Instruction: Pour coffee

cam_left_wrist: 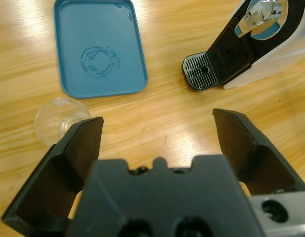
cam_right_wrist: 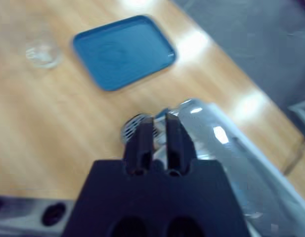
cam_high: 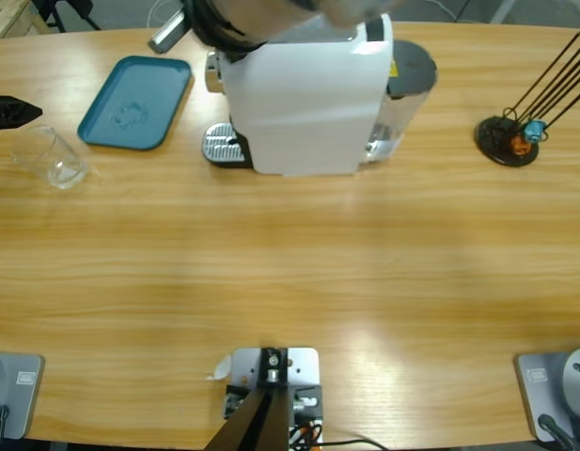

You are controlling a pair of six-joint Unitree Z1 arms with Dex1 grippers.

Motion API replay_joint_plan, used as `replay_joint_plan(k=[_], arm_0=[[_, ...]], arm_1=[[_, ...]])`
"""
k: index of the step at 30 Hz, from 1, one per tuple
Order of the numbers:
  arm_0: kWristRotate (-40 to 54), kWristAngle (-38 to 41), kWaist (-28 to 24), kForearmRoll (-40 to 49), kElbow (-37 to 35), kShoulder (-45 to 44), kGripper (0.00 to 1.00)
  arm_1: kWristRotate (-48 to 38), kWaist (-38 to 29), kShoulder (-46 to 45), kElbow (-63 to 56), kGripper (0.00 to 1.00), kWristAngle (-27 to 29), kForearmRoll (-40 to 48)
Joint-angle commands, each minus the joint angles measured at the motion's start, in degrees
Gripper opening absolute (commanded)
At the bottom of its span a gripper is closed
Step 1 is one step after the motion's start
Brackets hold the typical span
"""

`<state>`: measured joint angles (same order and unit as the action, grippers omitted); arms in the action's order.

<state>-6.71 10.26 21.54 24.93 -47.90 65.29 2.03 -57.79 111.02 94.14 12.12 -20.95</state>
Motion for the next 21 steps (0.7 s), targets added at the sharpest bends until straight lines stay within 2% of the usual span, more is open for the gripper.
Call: replay_joint_plan(k=[1, 6, 9, 11, 15, 21], arm_0=[[1.8, -2.8, 0.3, -2.5, 2.4, -2.5, 0.964], [3.0, -6.5, 0.2, -14.0, 11.2, -5.5, 0.962], [2.1, -12.5, -0.4, -15.8, 14.4, -2.5, 0.964], [1.3, -12.8, -0.8, -17.8, 16.8, -0.9, 0.964], [-0.6, -14.2, -2.7, -23.0, 19.6, 3.3, 0.964], [-1.9, -15.3, -3.7, -25.2, 24.0, 1.9, 0.964]], arm_1=[[3.2, 6.0, -7.6, 10.0, 1.000, -17.3, -20.3], [6.5, 6.0, -18.2, 4.7, 1.000, -18.1, -25.0], [6.0, 6.0, -25.2, -2.3, 1.000, -18.1, -25.0], [4.6, 6.0, -28.6, -6.1, 1.000, -18.2, -24.9], [2.1, 6.0, -32.7, -10.7, 1.000, -18.4, -23.9], [1.2, 6.0, -34.8, -13.9, 1.000, -18.7, -23.3]])
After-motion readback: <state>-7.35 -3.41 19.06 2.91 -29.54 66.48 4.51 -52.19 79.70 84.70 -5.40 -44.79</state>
